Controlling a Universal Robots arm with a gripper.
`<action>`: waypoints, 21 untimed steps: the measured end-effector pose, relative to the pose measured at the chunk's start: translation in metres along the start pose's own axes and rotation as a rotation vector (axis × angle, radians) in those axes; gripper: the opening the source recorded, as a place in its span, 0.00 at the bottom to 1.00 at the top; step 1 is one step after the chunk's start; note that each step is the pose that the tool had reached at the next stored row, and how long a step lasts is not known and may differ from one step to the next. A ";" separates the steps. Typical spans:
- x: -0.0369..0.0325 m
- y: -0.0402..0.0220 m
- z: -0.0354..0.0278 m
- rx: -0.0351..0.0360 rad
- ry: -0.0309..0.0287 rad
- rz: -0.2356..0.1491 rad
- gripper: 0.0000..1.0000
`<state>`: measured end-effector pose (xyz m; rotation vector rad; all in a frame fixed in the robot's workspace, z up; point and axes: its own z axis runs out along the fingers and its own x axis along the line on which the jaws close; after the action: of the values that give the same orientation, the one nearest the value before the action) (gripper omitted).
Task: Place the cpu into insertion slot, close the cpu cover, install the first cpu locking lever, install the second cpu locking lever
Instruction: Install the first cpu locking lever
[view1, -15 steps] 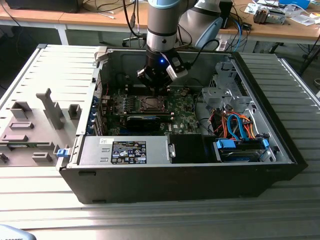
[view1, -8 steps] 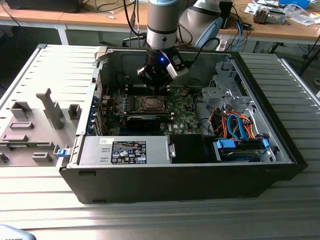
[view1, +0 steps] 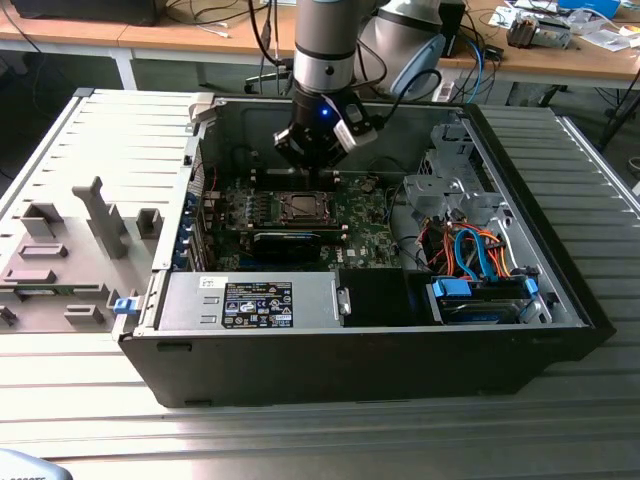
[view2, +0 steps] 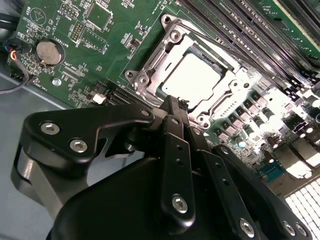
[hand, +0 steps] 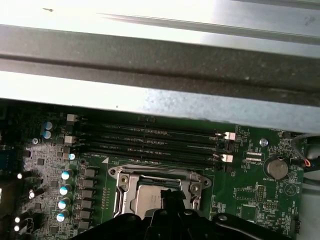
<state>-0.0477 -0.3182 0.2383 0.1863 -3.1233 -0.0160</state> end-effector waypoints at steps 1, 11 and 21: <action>0.0000 0.0000 -0.0011 0.0003 0.0001 0.000 0.11; 0.0002 0.0001 -0.0111 0.0017 0.0002 0.000 0.11; 0.0002 0.0002 -0.0148 0.0018 0.0002 0.000 0.11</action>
<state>-0.0478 -0.3182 0.2531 0.1862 -3.1232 -0.0132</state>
